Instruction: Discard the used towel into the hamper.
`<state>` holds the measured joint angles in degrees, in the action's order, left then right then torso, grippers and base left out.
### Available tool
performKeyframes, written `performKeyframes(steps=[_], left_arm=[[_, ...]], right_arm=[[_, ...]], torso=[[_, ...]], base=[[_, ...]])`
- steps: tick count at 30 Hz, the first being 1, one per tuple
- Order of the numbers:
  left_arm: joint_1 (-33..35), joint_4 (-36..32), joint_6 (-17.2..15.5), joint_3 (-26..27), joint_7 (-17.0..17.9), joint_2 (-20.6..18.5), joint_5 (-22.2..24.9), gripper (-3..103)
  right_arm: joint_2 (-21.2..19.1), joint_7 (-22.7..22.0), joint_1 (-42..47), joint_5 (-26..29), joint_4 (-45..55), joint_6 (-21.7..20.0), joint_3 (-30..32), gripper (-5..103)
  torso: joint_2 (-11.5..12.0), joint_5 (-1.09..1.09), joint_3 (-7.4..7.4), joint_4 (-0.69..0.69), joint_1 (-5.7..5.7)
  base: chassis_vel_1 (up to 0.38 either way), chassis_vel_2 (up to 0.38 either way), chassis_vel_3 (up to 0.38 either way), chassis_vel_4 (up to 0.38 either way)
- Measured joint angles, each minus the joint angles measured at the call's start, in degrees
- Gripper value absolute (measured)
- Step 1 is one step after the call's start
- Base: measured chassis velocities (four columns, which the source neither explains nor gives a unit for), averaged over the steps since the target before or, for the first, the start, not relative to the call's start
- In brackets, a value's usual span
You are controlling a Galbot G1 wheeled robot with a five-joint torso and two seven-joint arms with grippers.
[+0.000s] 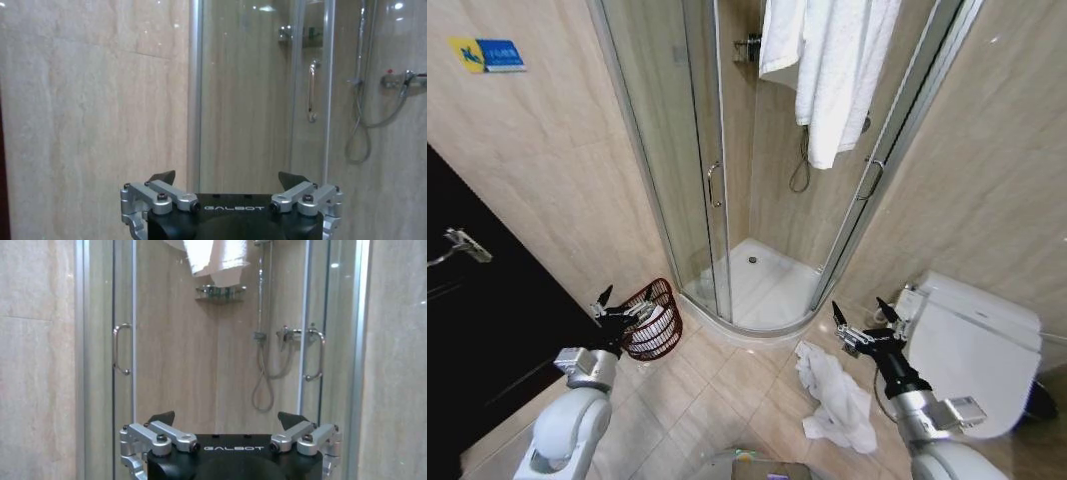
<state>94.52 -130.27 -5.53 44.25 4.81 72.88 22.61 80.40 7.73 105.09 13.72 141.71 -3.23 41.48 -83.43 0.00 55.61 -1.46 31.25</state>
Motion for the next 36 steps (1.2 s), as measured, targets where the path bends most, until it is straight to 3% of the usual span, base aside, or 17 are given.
performKeyframes(steps=[11,19,25,27,30,36], left_arm=[[0.2,0.0,0.0,0.0,0.0,0.1,-0.1,100],[0.9,0.1,0.8,0.4,0.2,0.1,-0.2,100],[-0.1,0.3,1.0,-0.8,0.4,0.0,1.2,100],[-0.5,0.3,1.0,-1.2,0.4,0.0,1.0,100],[-2.8,0.7,-0.6,-3.6,0.7,-0.8,0.2,100],[-3.1,1.4,-1.3,-4.9,0.5,-1.2,-1.1,100]], right_arm=[[0.0,0.2,0.1,0.0,0.0,0.3,0.1,100],[-0.7,-4.8,-1.2,2.3,1.1,-1.4,2.2,100],[-0.2,-6.9,-7.5,2.7,1.5,-3.9,2.1,100],[-0.4,-6.8,-8.8,2.6,1.3,-3.2,1.9,100],[-1.1,-6.0,-12.8,2.4,-2.1,2.5,2.4,100],[-4.7,-6.7,-20.1,2.9,-8.4,9.6,2.5,100]], torso=[[0.0,0.00,0.00,-0.01,0.00],[0.0,0.00,0.00,0.01,-0.01],[0.0,0.00,0.00,0.00,-0.01],[0.0,-0.01,0.00,0.00,-0.01],[0.0,0.01,0.00,-0.01,-0.01],[0.0,0.01,0.00,0.00,0.00]], base=[[0.033,0.036,0.032,0.039],[0.039,0.048,0.036,0.037],[0.000,0.000,0.000,0.000],[0.000,0.000,0.000,0.000],[0.000,0.000,0.000,0.000],[0.000,0.000,0.000,0.000]])
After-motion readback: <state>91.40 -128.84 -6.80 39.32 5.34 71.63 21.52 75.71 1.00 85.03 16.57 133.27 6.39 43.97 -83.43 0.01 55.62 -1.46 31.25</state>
